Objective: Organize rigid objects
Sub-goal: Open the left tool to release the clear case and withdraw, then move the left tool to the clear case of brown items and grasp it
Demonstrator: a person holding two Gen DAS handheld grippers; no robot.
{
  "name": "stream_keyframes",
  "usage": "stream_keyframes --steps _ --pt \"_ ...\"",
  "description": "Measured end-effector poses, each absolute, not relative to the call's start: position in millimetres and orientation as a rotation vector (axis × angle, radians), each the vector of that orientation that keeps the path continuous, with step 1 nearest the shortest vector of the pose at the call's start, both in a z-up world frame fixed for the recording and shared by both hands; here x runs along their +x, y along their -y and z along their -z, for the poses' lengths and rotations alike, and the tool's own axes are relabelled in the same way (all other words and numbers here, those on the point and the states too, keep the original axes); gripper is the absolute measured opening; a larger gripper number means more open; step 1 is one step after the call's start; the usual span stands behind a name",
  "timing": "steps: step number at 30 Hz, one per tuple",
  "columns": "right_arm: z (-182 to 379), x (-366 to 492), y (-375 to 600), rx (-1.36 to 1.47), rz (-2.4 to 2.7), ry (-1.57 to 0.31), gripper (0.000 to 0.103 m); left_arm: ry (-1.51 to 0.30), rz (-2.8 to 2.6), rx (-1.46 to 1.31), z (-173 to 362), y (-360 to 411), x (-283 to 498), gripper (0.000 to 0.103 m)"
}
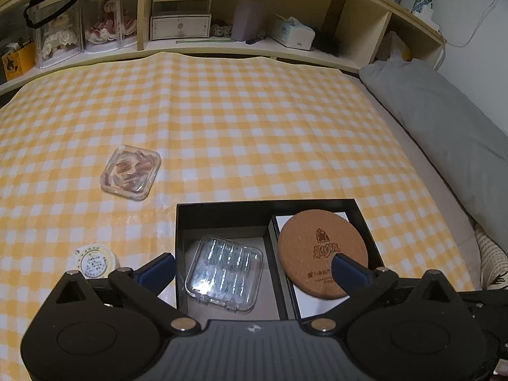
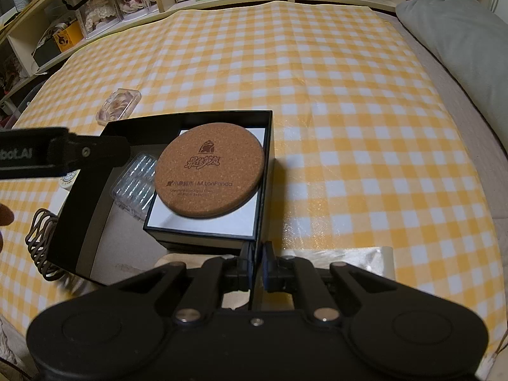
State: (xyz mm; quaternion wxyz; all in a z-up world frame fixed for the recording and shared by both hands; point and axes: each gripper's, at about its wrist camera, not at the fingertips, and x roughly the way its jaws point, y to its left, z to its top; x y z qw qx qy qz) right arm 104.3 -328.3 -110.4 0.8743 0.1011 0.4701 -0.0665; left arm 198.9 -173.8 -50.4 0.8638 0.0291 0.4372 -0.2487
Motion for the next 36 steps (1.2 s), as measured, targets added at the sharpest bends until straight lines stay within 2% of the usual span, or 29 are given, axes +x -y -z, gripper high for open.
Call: stream_keyframes --steps 9,18,36 --pt "110 104 328 0.211 0.138 -0.982 0.007 -0.835 0.494 0.071 30 162 208 0.103" --pt "110 104 327 0.205 0.141 -0.983 0.007 -0.744 0.380 0.040 18 126 256 0.103" --pt "111 106 325 0.190 0.136 -0.989 0.007 -0.729 0.441 0.266 104 116 325 0.103"
